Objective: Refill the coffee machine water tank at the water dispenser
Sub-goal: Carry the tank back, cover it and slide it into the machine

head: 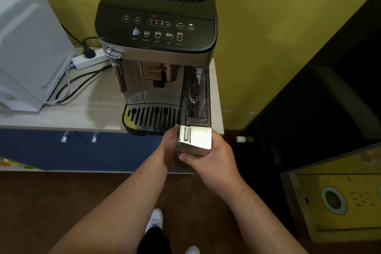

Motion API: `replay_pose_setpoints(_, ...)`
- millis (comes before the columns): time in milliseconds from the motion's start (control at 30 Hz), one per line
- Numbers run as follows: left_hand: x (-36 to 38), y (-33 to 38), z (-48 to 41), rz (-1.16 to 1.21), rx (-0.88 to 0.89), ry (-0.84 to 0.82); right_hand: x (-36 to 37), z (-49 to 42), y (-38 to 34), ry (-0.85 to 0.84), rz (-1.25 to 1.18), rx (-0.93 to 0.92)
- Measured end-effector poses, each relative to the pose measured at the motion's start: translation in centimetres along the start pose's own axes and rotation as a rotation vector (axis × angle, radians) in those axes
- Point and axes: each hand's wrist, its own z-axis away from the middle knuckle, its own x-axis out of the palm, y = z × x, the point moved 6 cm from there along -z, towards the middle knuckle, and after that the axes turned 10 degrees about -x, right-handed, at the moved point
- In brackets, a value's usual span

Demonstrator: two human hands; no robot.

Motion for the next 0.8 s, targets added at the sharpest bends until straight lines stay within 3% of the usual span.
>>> replay_pose_setpoints(500,0.0,0.1,-0.3,0.059,-0.017,-0.035,0.2,0.0,-0.3,0.009,-0.007,-0.019)
replay_pose_setpoints(800,-0.9,-0.5,-0.2,0.012,0.066,0.007,-0.2,0.8,-0.4,0.018,0.03,-0.024)
